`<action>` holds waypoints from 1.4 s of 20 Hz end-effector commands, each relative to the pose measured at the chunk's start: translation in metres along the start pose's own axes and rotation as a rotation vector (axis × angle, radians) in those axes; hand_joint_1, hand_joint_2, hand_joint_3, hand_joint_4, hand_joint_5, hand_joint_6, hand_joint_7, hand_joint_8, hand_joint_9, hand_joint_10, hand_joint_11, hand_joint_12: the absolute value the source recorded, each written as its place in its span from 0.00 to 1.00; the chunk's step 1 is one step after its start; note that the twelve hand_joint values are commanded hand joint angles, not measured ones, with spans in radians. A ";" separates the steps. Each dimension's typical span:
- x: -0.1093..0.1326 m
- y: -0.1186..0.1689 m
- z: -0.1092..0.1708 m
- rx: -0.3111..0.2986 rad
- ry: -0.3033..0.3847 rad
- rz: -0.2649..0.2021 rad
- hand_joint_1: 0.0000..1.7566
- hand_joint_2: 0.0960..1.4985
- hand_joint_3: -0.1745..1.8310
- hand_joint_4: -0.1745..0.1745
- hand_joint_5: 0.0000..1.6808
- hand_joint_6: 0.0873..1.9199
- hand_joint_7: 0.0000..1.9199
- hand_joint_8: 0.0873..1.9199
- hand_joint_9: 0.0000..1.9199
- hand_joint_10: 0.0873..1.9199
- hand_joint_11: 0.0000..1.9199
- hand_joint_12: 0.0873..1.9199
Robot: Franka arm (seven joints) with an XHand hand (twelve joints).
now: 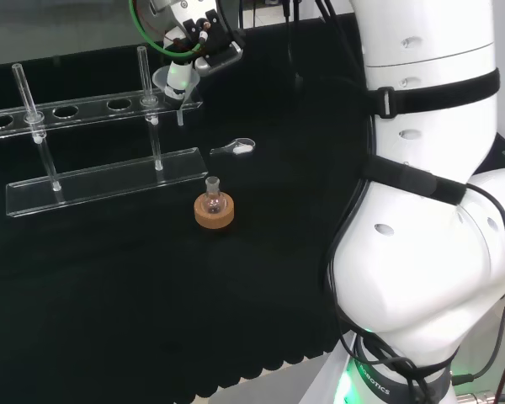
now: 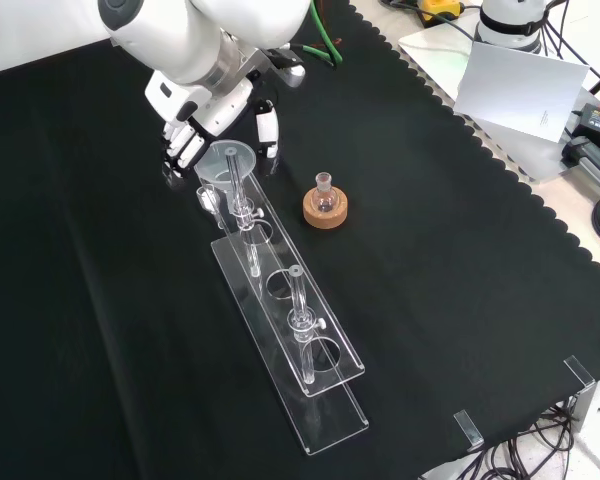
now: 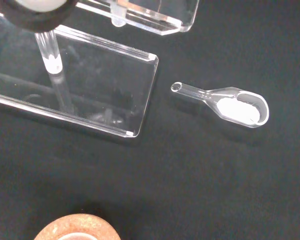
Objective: Pick up the funnel from the transparent funnel stand.
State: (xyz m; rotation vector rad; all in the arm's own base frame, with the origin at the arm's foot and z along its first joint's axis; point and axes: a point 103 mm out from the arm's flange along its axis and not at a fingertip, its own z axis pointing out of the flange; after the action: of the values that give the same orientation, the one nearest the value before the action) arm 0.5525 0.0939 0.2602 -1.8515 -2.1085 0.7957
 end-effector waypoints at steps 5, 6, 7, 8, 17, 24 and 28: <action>0.000 -0.001 -0.001 -0.024 -0.023 0.016 0.43 0.41 0.28 0.21 0.22 0.00 0.11 0.38 0.29 0.32 0.22 0.72; 0.000 -0.001 -0.002 -0.031 -0.026 0.020 0.43 0.41 0.29 0.21 0.23 0.00 0.13 0.37 0.30 0.32 0.22 0.71; -0.001 -0.002 -0.003 -0.043 -0.028 0.024 0.43 0.41 0.29 0.22 0.25 0.00 0.14 0.37 0.31 0.31 0.23 0.71; -0.001 -0.004 -0.004 -0.059 -0.030 0.027 0.44 0.41 0.30 0.22 0.26 0.00 0.16 0.37 0.32 0.31 0.23 0.70; -0.001 -0.023 -0.027 -0.202 -0.075 0.054 0.47 0.41 0.34 0.25 0.32 0.10 0.29 0.37 0.45 0.25 0.29 0.65; -0.007 -0.052 -0.055 -0.205 -0.122 0.083 0.47 0.40 0.35 0.27 0.27 0.27 0.31 0.38 0.48 0.25 0.30 0.65; -0.012 -0.075 -0.063 -0.206 -0.135 0.115 0.47 0.40 0.35 0.27 0.26 0.30 0.31 0.39 0.48 0.25 0.30 0.65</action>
State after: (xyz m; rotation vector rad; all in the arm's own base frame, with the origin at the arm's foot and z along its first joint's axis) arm 0.5403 0.0966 0.3235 -2.0383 -2.2684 0.7372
